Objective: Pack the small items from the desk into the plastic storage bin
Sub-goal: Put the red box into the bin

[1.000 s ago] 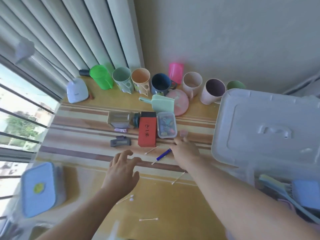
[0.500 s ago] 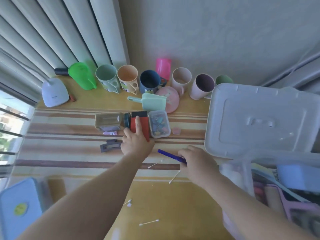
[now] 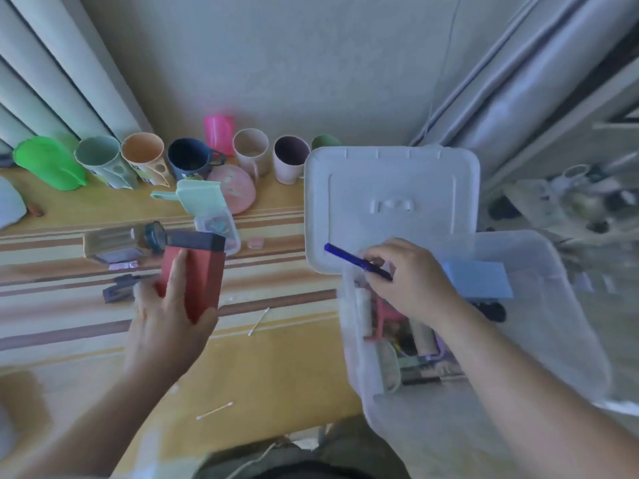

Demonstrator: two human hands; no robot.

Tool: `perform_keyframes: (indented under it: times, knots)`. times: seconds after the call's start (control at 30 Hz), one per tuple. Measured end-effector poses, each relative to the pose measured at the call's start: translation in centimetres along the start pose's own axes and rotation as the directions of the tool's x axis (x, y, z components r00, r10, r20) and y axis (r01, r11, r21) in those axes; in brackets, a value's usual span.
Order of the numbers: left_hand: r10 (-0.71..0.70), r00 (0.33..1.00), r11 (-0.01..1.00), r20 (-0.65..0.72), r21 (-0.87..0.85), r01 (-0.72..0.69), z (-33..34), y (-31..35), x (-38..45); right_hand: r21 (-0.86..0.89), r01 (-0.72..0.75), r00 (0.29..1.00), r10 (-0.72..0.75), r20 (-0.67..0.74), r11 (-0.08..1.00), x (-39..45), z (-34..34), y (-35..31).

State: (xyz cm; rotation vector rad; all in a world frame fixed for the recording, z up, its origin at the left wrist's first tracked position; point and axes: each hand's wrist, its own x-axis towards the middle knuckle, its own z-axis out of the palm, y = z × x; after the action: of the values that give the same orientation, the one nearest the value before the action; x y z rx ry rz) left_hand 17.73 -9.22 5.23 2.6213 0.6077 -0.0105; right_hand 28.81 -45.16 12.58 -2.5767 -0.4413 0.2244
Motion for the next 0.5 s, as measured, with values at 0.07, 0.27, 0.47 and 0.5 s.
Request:
perform_keyframes:
  times: [0.07, 0.27, 0.47, 0.5]
  knots:
    - [0.129, 0.992, 0.992, -0.002, -0.016, -0.129, -0.7, 4.1, -2.3, -0.083, -0.069, 0.995, 0.074, 0.062, 0.994, -1.9, -1.9, 4.3]
    - [0.433, 0.901, 0.898, 0.021, -0.103, -0.429, 0.6, 17.9, -8.3, -0.169, -0.169, 0.976, 0.189, 0.11, 0.971, -7.9, -3.8, 13.8]
    - [0.427, 0.904, 0.89, 0.03, -0.193, -0.414, 3.4, 25.3, -10.9, -0.278, -0.084, 0.929, 0.176, 0.325, 0.957, -10.0, -2.2, 16.0]
    - [0.425, 0.905, 0.892, 0.04, -0.189, -0.41, 4.0, 25.9, -11.3, -0.287, -0.033, 0.898, 0.154, 0.413, 0.957, -10.4, -1.4, 15.8]
